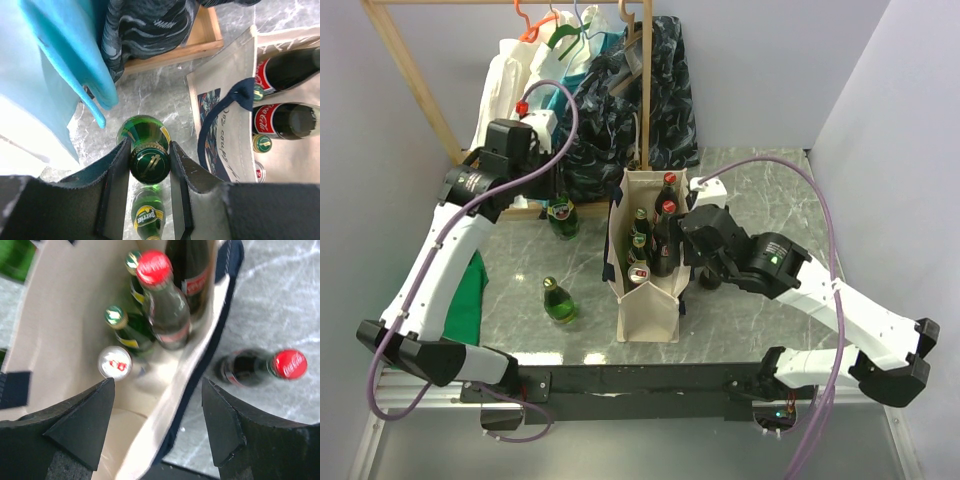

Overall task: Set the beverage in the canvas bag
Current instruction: Pick up the drink from the center of the board, then place the drink in the canvas bag.

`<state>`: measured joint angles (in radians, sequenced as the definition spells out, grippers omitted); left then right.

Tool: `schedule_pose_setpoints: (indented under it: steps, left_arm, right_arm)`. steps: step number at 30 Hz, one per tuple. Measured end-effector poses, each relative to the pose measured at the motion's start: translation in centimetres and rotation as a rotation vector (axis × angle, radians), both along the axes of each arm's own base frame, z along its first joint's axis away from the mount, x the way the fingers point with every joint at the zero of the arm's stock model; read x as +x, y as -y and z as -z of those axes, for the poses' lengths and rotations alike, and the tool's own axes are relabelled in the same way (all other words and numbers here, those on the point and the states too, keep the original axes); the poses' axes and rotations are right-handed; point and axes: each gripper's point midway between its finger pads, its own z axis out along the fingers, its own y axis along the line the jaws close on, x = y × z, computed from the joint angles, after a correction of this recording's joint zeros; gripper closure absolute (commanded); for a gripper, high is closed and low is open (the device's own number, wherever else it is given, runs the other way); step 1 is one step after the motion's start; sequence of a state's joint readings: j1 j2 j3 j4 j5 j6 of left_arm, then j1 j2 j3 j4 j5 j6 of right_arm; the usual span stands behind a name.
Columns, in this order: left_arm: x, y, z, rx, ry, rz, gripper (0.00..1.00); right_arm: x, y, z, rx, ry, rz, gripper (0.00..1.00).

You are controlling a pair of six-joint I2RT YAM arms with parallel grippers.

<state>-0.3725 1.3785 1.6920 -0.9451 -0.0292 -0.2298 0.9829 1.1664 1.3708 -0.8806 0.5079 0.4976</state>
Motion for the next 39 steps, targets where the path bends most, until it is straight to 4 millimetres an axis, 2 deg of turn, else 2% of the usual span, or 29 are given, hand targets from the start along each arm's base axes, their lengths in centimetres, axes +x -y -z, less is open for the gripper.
schedule_pose_setpoints:
  steps: [6, 10, 15, 18, 19, 20, 21, 22, 25, 33, 39]
  left_arm:
    - [-0.6, 0.2, -2.4, -0.018, 0.055, 0.035, 0.99]
    - [-0.9, 0.6, -4.1, -0.042, 0.094, 0.069, 0.99]
    - [-1.0, 0.8, -5.5, -0.058, 0.125, 0.079, 0.99]
    - [-1.2, 0.7, -6.0, -0.060, 0.133, 0.078, 0.99]
    - [-1.2, 0.7, -6.2, -0.062, 0.138, 0.078, 0.99]
    - [-1.2, 0.7, -6.5, -0.063, 0.143, 0.078, 0.99]
    - [-1.2, 0.7, -6.7, -0.065, 0.148, 0.078, 0.99]
    - [-1.3, 0.7, -7.1, -0.068, 0.157, 0.078, 0.99]
    - [-1.4, 0.9, -7.9, -0.075, 0.177, 0.084, 0.99]
    - [-3.2, 3.4, -9.6, -0.090, 0.210, 0.166, 0.99]
    - [-4.2, 4.3, -11.3, -0.108, 0.249, 0.209, 0.99]
  right_arm:
    - [-1.4, 1.2, 1.4, -0.025, -0.055, -0.004, 0.28]
    - [-2.2, 1.6, 2.0, -0.023, -0.086, -0.015, 0.39]
    - [-3.0, 1.2, 3.5, -0.018, -0.139, -0.040, 0.47]
    - [-3.5, 0.9, 4.4, -0.018, -0.173, -0.056, 0.60]
    - [-3.6, 0.8, 4.6, -0.017, -0.182, -0.060, 0.69]
    - [-3.7, 0.7, 4.9, -0.017, -0.190, -0.064, 0.73]
    - [-3.8, 0.6, 5.0, -0.018, -0.197, -0.067, 0.77]
    - [-3.8, 0.5, 5.0, -0.014, -0.201, -0.066, 0.87]
    - [-3.8, 0.5, 5.0, -0.006, -0.204, -0.059, 1.00]
    - [-4.0, 0.9, 5.0, -0.008, -0.209, -0.043, 1.00]
    - [-4.1, 1.1, 4.9, -0.012, -0.214, -0.042, 1.00]
